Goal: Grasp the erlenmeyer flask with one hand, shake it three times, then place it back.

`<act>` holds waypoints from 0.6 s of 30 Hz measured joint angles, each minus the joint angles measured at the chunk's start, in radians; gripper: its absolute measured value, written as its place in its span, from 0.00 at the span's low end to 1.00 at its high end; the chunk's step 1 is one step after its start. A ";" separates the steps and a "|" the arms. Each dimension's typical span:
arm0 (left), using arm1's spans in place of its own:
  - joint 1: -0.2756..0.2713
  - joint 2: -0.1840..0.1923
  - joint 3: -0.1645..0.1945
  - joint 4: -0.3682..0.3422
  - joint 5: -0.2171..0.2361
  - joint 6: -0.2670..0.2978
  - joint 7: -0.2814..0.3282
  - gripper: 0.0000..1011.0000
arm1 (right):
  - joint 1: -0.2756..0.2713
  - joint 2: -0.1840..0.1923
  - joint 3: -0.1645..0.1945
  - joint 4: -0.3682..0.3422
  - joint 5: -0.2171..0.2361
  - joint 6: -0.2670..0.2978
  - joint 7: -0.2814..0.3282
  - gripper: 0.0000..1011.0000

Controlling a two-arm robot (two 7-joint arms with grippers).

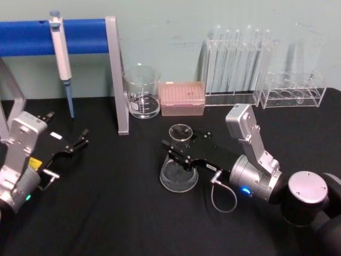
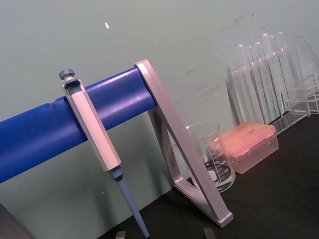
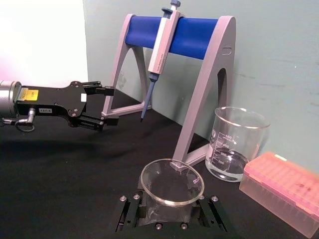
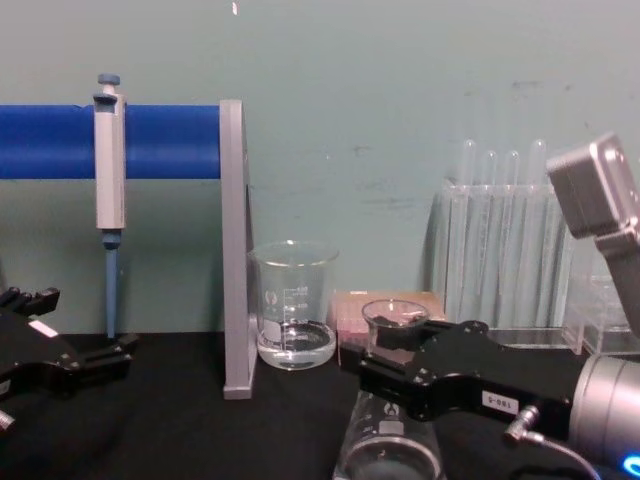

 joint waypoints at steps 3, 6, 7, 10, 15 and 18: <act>0.000 0.000 0.000 0.000 0.000 0.000 0.000 0.99 | 0.000 0.000 0.000 0.000 0.000 0.000 0.000 0.45; 0.000 0.000 0.000 0.000 0.000 0.000 0.000 0.99 | 0.000 0.000 0.000 0.000 0.001 0.000 0.000 0.45; 0.000 0.000 0.000 0.000 0.000 0.000 0.000 0.99 | 0.000 0.000 0.000 0.001 0.004 -0.001 0.002 0.45; 0.000 0.000 0.000 0.000 0.000 0.000 0.000 0.99 | 0.000 0.000 0.002 0.001 0.011 -0.001 0.008 0.45; 0.000 0.000 0.000 0.000 0.000 0.000 0.000 0.99 | -0.002 0.001 0.007 -0.011 0.011 0.009 -0.001 0.45; 0.000 0.000 0.000 0.000 0.000 0.000 0.000 0.99 | -0.003 0.005 0.012 -0.029 0.008 0.021 -0.015 0.45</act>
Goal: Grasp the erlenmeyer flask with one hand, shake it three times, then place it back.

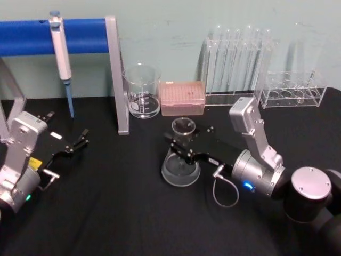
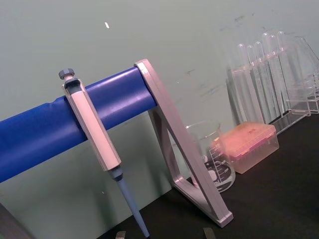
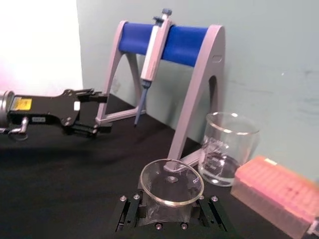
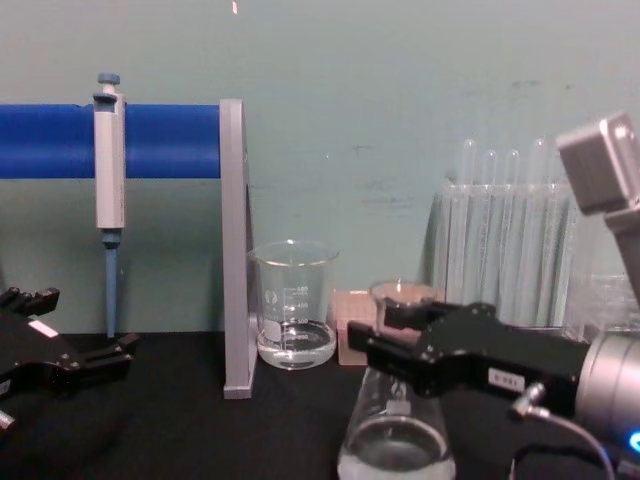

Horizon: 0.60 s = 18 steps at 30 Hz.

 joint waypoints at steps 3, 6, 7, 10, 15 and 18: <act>0.000 0.000 0.000 0.000 0.000 0.000 0.000 0.99 | -0.002 0.004 0.010 -0.030 -0.002 0.016 -0.018 0.45; 0.000 0.000 0.000 0.000 0.000 0.000 0.000 0.99 | -0.005 0.009 0.022 -0.063 -0.002 0.037 -0.036 0.45; 0.000 0.000 0.000 0.000 0.000 0.000 0.000 0.99 | -0.006 0.010 0.029 -0.080 -0.001 0.045 -0.045 0.45; 0.000 0.000 0.000 0.000 0.000 0.000 0.000 0.99 | -0.008 0.012 0.041 -0.105 0.004 0.054 -0.055 0.45; 0.000 0.000 0.000 0.000 0.000 0.000 0.000 0.99 | -0.014 0.019 0.066 -0.167 0.011 0.080 -0.084 0.45; 0.000 0.000 0.000 0.000 0.000 0.000 0.000 0.99 | -0.016 0.025 0.075 -0.193 0.010 0.093 -0.096 0.45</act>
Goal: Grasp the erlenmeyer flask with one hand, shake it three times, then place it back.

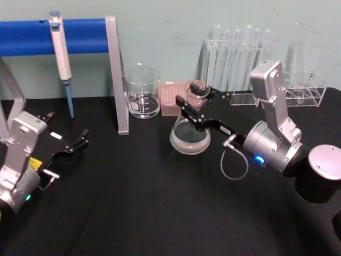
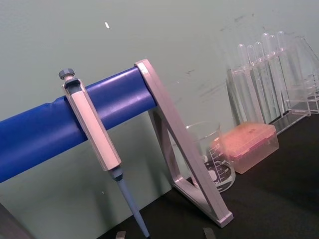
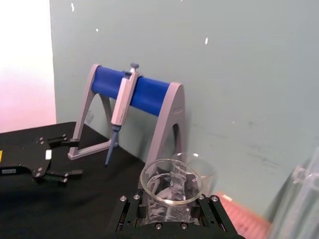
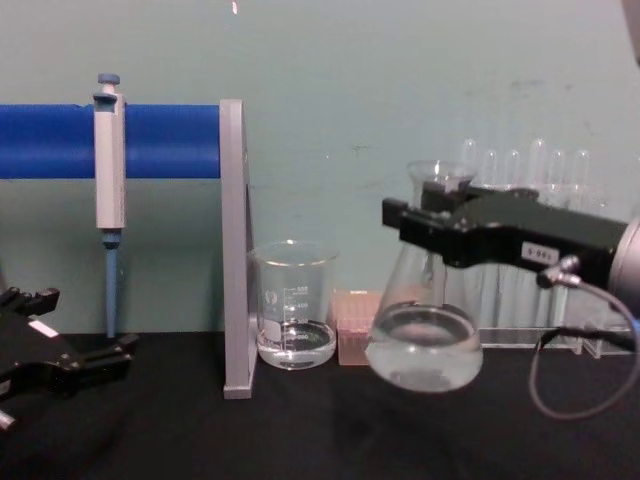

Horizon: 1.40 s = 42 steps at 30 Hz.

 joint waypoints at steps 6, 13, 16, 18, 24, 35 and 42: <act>0.000 0.000 0.000 0.000 0.000 0.000 0.000 0.99 | -0.004 0.013 0.016 -0.037 -0.003 0.016 -0.014 0.45; 0.000 0.000 0.000 0.000 0.000 0.000 0.000 0.99 | -0.008 0.018 0.027 -0.050 -0.004 0.019 -0.019 0.45; 0.000 0.000 0.000 0.000 0.000 0.000 0.000 0.99 | -0.009 0.019 0.031 -0.049 -0.003 0.020 -0.021 0.45; 0.000 0.000 0.000 0.000 0.000 0.000 0.000 0.99 | -0.010 0.018 0.033 -0.046 -0.003 0.020 -0.022 0.45; 0.000 0.000 0.000 0.000 0.000 0.000 0.000 0.99 | -0.013 0.018 0.039 -0.044 -0.003 0.018 -0.023 0.45; 0.000 0.000 0.000 0.000 0.000 0.000 0.000 0.99 | -0.018 0.016 0.043 -0.040 -0.002 0.015 -0.023 0.45; 0.000 0.000 0.000 0.000 0.000 0.000 0.000 0.99 | -0.018 0.014 0.040 -0.037 0.005 0.014 -0.012 0.45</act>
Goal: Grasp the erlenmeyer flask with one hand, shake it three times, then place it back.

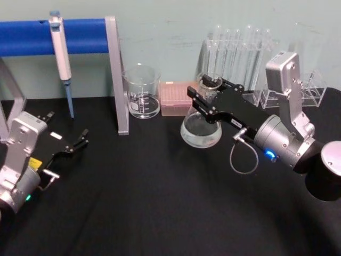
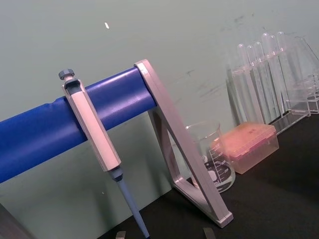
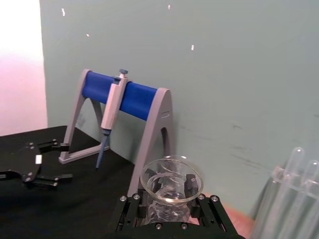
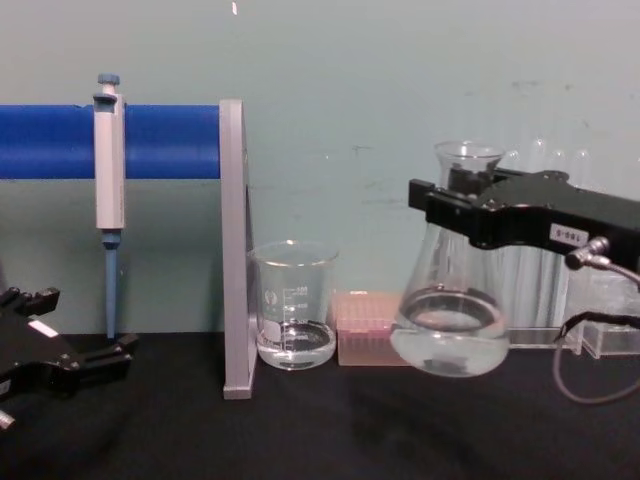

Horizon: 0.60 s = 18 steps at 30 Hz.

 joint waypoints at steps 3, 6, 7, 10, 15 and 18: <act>0.000 0.000 0.000 0.000 0.000 0.000 0.000 0.99 | 0.001 0.000 -0.008 0.002 0.005 -0.002 0.013 0.45; 0.000 0.000 0.000 0.000 0.000 0.000 0.000 0.99 | 0.003 0.000 -0.017 0.003 0.010 -0.003 0.026 0.45; 0.000 0.000 0.000 0.000 0.000 0.000 0.000 0.99 | 0.003 0.001 -0.023 0.003 0.013 -0.004 0.033 0.45; 0.000 0.000 0.000 0.000 0.000 0.000 0.000 0.99 | 0.003 0.003 -0.036 -0.001 0.019 -0.004 0.049 0.45; 0.000 0.000 0.000 0.000 0.000 0.000 0.000 0.99 | 0.005 0.007 -0.057 -0.008 0.031 -0.006 0.076 0.45; 0.000 0.000 0.000 0.000 0.000 0.000 0.000 0.99 | 0.007 0.010 -0.072 -0.010 0.040 -0.009 0.094 0.45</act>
